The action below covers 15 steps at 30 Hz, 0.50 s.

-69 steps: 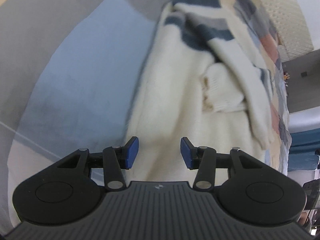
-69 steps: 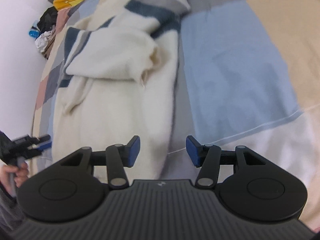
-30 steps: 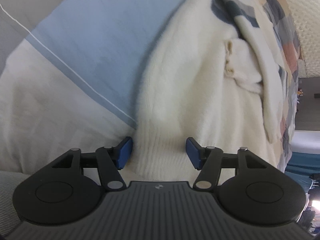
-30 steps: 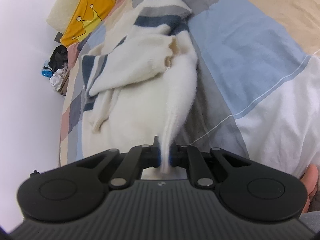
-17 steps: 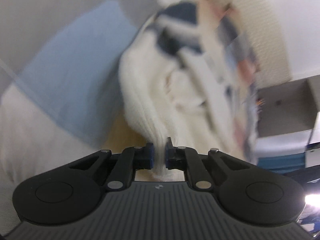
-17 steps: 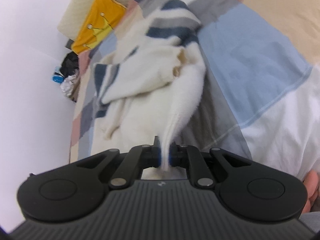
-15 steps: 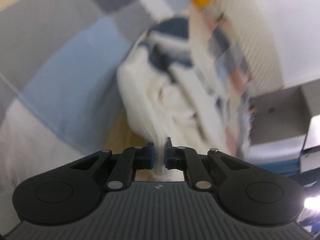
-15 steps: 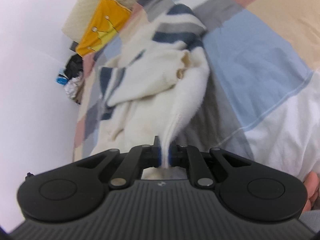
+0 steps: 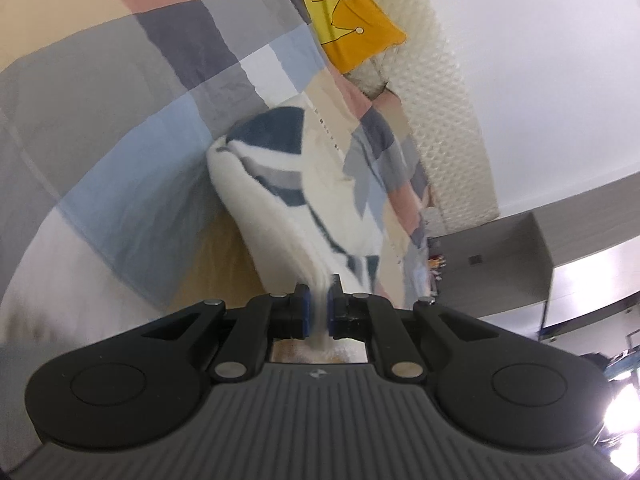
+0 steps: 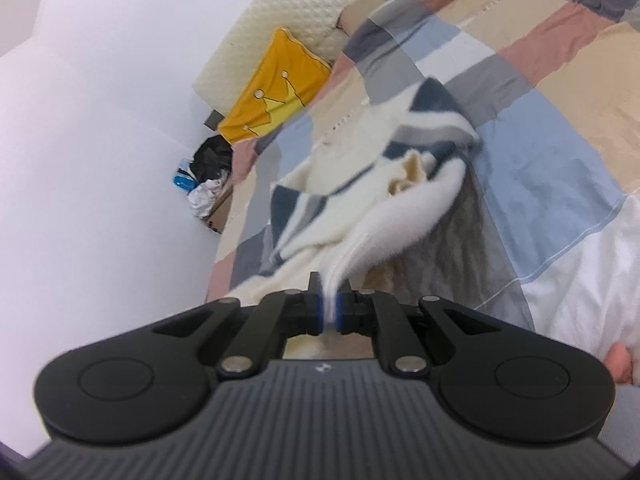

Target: Fold large clothes

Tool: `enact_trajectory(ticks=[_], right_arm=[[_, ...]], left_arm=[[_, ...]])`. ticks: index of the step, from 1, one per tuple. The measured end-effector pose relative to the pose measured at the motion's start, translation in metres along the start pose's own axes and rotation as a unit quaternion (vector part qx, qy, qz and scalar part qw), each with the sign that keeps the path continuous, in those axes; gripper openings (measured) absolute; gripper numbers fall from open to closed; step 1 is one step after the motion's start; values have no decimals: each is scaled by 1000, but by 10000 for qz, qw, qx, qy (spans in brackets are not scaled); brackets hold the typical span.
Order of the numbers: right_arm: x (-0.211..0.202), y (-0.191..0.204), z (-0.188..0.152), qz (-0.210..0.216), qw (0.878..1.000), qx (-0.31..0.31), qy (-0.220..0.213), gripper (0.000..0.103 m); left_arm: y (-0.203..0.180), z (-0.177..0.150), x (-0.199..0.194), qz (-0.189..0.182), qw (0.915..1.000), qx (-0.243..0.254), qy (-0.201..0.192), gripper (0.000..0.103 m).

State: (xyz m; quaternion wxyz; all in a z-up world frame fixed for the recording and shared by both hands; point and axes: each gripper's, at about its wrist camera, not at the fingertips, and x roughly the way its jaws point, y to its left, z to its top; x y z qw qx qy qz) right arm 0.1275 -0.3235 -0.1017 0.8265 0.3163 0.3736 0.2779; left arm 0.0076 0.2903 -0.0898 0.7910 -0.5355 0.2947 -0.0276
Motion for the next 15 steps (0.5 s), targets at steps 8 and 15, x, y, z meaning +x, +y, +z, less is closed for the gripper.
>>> enact_trajectory(ticks=[8, 15], right_arm=[[-52, -3, -33, 23, 9995, 253, -167, 9], [-46, -13, -30, 21, 9984, 488, -279, 9]], left_arm=[[16, -51, -50, -257, 9994, -229, 10, 9], [22, -48, -43, -345, 9983, -475, -58, 9]])
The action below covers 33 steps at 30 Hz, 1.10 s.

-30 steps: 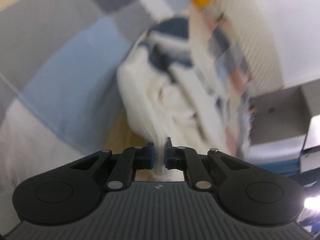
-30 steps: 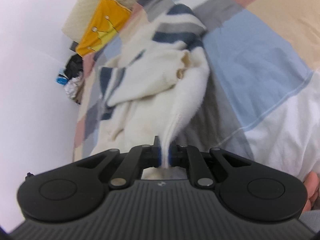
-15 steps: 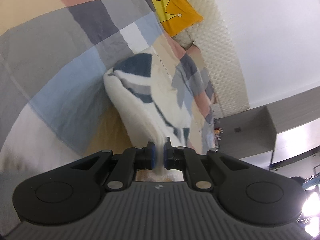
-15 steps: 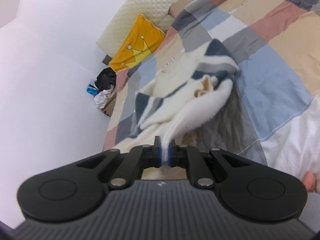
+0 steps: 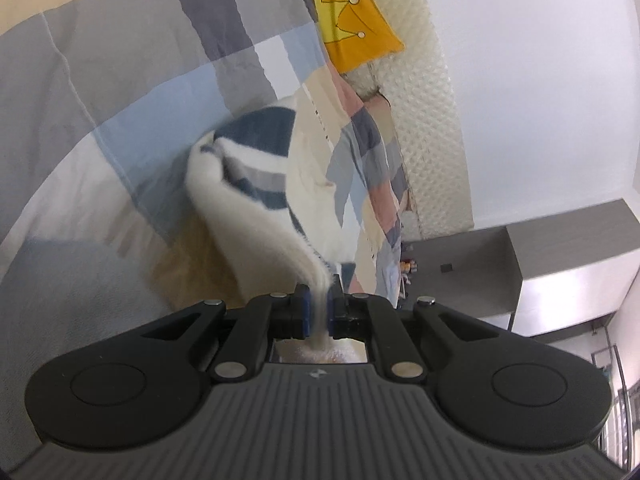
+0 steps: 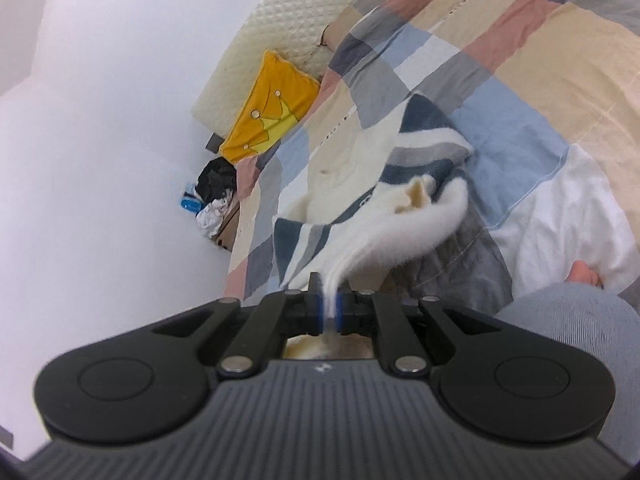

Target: Fold large clothes

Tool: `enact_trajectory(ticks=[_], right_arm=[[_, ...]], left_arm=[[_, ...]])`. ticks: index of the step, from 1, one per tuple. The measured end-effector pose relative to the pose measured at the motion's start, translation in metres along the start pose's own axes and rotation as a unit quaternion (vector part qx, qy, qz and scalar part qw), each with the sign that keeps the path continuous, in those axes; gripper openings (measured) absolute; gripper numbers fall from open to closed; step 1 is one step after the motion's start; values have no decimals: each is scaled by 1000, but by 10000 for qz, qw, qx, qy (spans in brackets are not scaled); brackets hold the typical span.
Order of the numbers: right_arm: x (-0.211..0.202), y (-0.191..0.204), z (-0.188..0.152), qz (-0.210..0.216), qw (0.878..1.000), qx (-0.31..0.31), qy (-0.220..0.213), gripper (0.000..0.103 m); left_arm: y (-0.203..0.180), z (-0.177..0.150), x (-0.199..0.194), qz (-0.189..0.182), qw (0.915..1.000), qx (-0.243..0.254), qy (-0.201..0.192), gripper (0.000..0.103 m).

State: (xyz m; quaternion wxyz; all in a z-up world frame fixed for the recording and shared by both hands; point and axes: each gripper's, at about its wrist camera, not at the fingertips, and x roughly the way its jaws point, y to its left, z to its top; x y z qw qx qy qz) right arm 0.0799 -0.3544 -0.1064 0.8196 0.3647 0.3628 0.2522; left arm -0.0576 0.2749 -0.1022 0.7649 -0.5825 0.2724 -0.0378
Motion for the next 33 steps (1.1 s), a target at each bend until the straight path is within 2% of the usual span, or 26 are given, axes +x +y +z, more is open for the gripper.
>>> enact_trajectory(ticks=[4, 7, 14, 21, 27, 33], right_arm=[[24, -4, 22, -18, 9998, 154, -102, 9], [50, -7, 45, -76, 9996, 258, -111, 9], [128, 7, 115, -306, 9989, 230, -255, 9], [223, 14, 188, -566, 9973, 146, -448, 9], [305, -10, 227, -813, 9955, 269, -396, 9], [375, -53, 244, -1172, 9919, 465, -168, 9]], left_arm=[[-17, 18, 31, -16, 9999, 132, -100, 9], [-28, 44, 61, 55, 9997, 104, -193, 9], [-73, 125, 144, 228, 9979, 362, -477, 9], [-108, 200, 238, 466, 9924, 801, -809, 9], [-85, 255, 332, 946, 9882, 862, -840, 9], [-43, 287, 404, 1383, 9835, 963, -658, 9]])
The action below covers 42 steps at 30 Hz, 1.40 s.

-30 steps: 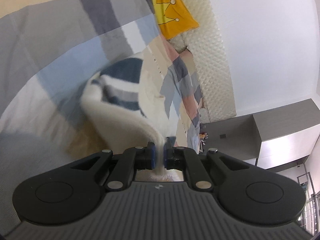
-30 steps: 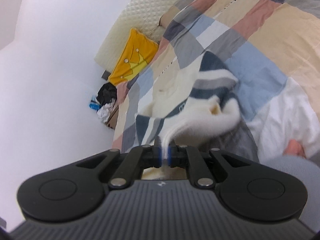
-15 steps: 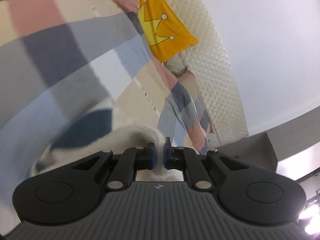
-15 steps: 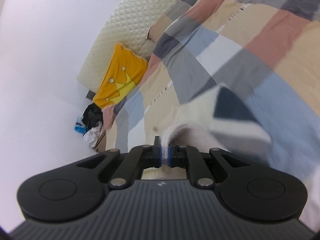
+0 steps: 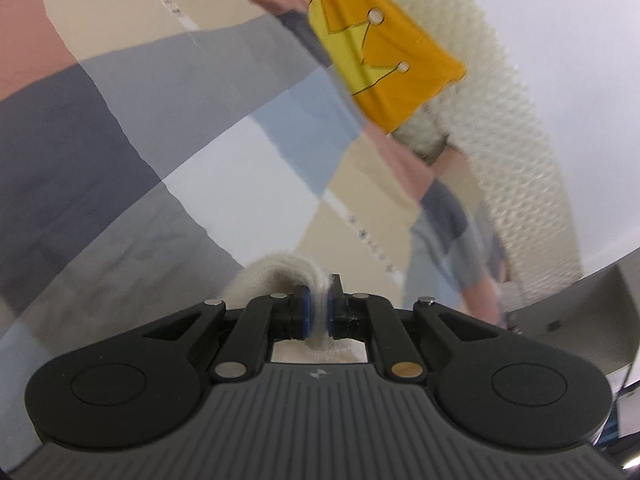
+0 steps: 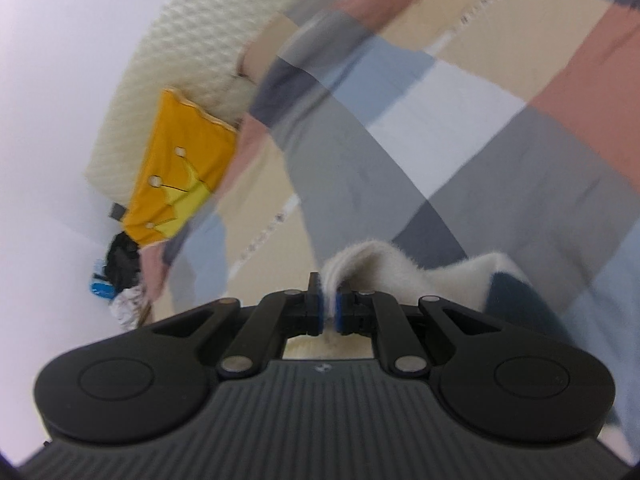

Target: Fold large clothes

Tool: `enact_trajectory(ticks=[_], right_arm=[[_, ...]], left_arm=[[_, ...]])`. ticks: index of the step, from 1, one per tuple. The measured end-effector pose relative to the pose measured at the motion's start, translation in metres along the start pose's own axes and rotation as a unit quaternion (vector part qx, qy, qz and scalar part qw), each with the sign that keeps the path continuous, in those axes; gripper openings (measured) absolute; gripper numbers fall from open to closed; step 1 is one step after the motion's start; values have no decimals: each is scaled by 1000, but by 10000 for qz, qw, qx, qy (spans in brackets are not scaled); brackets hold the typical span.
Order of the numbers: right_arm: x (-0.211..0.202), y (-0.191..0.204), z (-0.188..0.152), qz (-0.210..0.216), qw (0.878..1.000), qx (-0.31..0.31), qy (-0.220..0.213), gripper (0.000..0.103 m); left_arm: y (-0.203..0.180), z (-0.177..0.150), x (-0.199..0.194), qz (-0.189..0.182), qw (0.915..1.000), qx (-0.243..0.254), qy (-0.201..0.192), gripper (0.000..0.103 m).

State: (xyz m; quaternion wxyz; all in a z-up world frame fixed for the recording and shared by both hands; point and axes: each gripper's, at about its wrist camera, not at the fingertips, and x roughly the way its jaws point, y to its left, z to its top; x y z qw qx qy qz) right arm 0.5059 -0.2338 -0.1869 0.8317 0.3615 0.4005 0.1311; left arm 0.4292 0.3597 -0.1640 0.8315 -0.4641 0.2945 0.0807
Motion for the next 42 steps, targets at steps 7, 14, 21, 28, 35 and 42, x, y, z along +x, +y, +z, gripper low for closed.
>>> enact_trajectory(ticks=[7, 14, 21, 28, 35, 42], right_arm=[[52, -29, -1, -273, 9994, 50, 195, 9], [73, -39, 5, -275, 9990, 17, 351, 9], [65, -33, 9, -121, 9984, -90, 542, 12], [42, -9, 6, 238, 9960, -533, 680, 51], [15, 35, -18, 494, 9861, -1460, 620, 67], [41, 46, -59, -390, 9633, -2608, 509, 59]], left_arm=[[18, -1, 60, 321, 9987, 355, 172, 9], [19, -3, 95, 651, 9947, 753, 275, 9], [2, -8, 83, 662, 9914, 1063, 376, 12], [-27, -21, 57, 426, 9820, 1648, 817, 66], [-54, -61, 33, 32, 9641, 2498, 898, 68], [-47, -97, 58, 521, 9428, 3206, 752, 68]])
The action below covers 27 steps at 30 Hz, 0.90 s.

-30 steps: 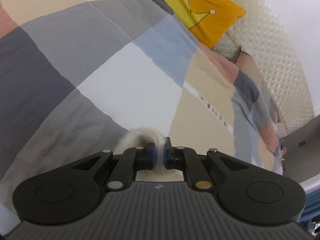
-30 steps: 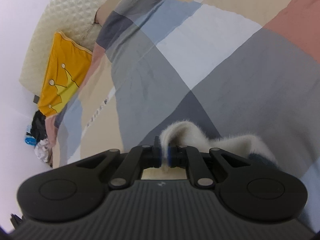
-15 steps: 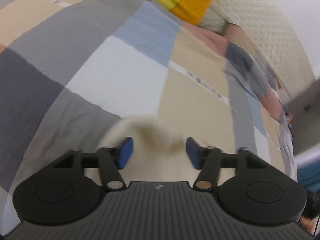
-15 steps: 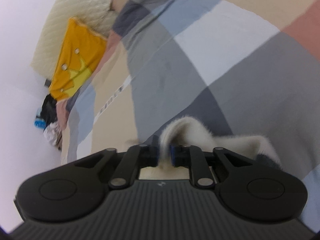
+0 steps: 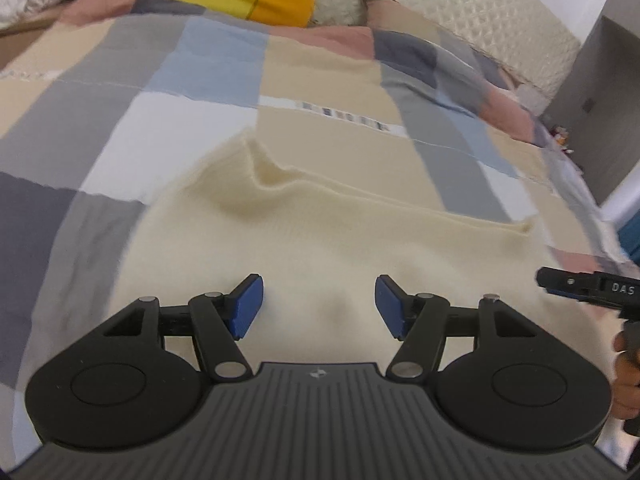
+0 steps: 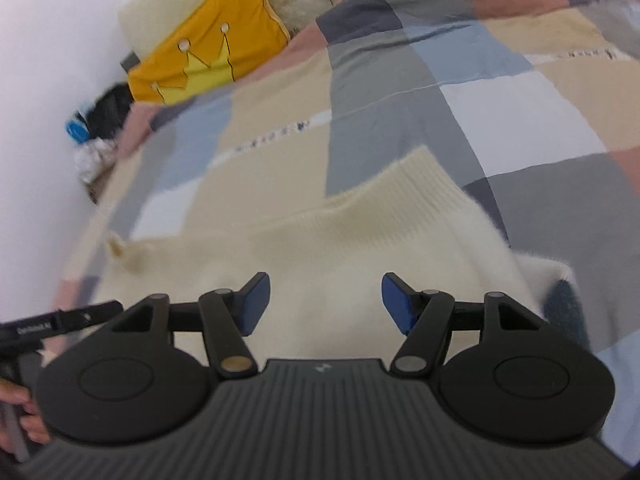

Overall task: Fold large clothes
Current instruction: 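Lay the folded sweater down and open both grippers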

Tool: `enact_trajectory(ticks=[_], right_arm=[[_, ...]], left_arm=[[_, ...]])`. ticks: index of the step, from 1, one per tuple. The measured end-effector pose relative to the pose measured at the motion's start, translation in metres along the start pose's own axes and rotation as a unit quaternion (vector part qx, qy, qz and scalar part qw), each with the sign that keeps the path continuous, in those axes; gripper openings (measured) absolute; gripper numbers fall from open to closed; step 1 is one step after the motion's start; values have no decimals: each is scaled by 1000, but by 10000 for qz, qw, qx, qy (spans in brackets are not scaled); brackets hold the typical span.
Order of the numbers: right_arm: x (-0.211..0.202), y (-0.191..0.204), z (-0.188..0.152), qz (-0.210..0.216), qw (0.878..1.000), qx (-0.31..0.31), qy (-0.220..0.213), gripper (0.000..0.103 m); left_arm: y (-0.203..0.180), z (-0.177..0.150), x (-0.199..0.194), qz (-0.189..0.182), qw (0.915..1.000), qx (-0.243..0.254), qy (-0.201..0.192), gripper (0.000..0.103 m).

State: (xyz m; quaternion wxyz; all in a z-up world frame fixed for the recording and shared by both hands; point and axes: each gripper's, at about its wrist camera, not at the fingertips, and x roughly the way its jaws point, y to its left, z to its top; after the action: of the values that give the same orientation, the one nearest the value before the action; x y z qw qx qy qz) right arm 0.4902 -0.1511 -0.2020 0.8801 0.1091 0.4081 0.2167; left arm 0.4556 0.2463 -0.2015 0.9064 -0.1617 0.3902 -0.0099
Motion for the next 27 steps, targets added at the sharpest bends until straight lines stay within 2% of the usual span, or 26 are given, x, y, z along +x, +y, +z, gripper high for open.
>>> enact_trajectory(ticks=[4, 8, 11, 15, 21, 27], right_arm=[[15, -3, 6, -409, 9983, -358, -226, 58], [33, -13, 9, -775, 9949, -586, -265, 54], [45, -23, 4, -737, 9954, -587, -161, 54], [52, -23, -4, -773, 9931, -852, -235, 54], [46, -17, -2, -802, 9924, -899, -257, 54], [14, -6, -5, -614, 9957, -626, -308, 55]], left_arm=[[9, 6, 17, 237, 9991, 232, -270, 68], [16, 11, 44, 518, 9976, 316, -321, 68], [22, 14, 61, 563, 9977, 300, -245, 68], [27, 14, 72, 526, 9982, 208, -187, 67], [21, 15, 59, 577, 9980, 186, -177, 67], [-2, 14, 10, 379, 9989, 235, -153, 67]])
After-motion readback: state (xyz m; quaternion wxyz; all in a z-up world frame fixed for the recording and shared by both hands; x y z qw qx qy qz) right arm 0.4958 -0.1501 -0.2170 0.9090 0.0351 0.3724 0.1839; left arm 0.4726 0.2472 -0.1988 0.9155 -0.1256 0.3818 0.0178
